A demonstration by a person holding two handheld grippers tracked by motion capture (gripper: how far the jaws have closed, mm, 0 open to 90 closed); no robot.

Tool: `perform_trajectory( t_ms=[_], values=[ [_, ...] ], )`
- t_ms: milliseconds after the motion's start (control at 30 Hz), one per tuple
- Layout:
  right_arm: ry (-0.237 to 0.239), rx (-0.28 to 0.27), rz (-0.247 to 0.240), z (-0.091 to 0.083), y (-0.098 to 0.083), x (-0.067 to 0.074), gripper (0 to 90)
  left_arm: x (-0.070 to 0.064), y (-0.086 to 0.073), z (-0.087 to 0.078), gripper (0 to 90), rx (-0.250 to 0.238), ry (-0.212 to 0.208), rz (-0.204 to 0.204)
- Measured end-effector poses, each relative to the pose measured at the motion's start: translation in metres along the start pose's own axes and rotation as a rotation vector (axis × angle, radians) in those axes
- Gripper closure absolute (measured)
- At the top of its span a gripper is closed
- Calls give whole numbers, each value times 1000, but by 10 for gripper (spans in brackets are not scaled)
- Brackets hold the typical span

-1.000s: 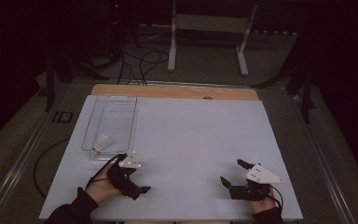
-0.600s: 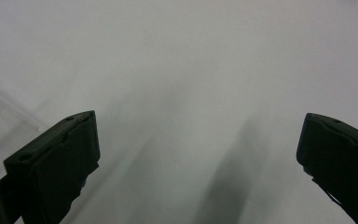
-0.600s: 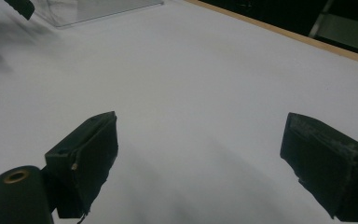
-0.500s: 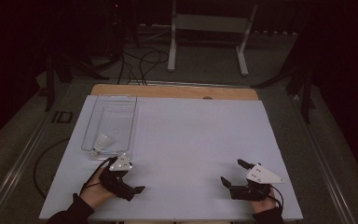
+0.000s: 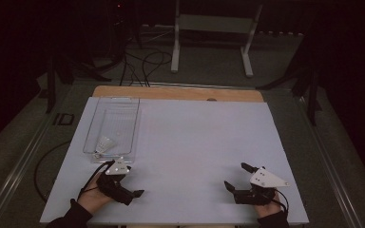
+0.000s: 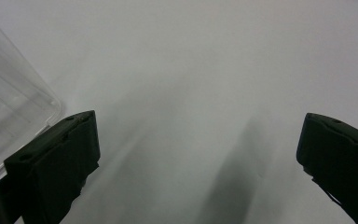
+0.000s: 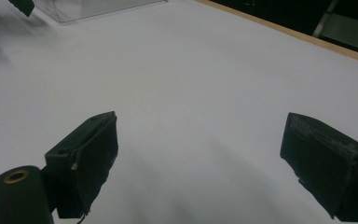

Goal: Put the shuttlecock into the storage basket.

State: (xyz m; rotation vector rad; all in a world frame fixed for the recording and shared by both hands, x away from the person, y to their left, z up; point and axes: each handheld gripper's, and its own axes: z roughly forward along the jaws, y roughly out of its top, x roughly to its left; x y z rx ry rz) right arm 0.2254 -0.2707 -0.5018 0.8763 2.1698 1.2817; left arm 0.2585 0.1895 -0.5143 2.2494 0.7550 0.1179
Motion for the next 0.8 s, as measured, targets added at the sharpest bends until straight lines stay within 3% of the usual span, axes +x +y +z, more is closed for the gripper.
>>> perform_trajectory(
  t_ms=[167, 300, 800],
  values=[
    [0, 1, 7, 0, -1, -1, 113, 3, -3, -1, 1, -33, -18, 1],
    [1, 2, 6, 0, -1, -1, 113, 2, -3, -1, 1, -61, -2, 5],
    [3, 11, 5, 0, -2, -1, 113, -2, -4, 6, 1, -32, 16, 36]
  ],
)
